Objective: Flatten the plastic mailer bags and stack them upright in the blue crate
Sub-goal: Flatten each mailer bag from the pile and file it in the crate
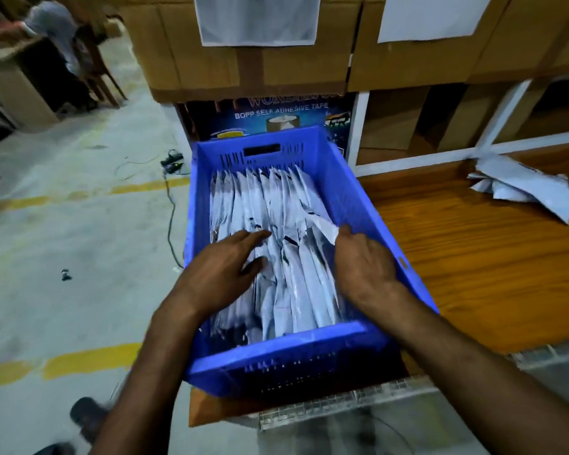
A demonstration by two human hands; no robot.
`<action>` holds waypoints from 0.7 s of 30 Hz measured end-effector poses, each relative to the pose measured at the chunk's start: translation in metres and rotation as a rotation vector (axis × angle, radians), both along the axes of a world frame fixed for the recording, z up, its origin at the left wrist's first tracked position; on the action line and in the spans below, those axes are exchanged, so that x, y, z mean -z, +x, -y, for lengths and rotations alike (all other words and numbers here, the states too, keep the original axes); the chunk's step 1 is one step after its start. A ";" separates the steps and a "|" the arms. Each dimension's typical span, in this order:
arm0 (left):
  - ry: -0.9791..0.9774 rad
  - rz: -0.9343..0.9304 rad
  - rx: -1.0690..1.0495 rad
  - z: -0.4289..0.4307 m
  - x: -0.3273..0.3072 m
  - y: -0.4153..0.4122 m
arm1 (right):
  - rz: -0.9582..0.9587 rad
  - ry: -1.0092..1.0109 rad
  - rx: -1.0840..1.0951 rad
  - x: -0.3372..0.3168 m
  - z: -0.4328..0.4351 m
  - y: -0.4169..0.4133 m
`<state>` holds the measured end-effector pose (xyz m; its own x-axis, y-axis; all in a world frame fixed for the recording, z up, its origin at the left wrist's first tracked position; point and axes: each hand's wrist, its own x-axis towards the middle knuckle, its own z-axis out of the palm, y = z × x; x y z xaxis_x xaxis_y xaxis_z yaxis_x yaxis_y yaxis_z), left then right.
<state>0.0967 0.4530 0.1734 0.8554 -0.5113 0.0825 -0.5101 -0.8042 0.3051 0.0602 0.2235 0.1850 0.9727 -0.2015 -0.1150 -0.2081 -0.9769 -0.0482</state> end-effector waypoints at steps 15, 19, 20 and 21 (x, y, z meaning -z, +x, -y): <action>-0.054 -0.067 -0.094 -0.002 0.000 -0.003 | -0.277 0.236 -0.039 0.028 0.016 0.021; -0.014 -0.098 -0.066 -0.002 -0.001 -0.003 | -0.226 -0.081 -0.308 0.041 0.016 0.023; -0.008 -0.103 -0.067 -0.001 -0.002 -0.003 | -0.258 -0.106 -0.310 0.045 0.014 0.023; -0.006 -0.104 -0.068 -0.001 -0.002 -0.003 | -0.291 -0.103 -0.310 0.049 0.011 0.024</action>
<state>0.0938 0.4538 0.1756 0.8921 -0.4518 -0.0059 -0.4198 -0.8337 0.3588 0.0837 0.2123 0.1357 0.9192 0.0704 -0.3874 0.1054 -0.9920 0.0698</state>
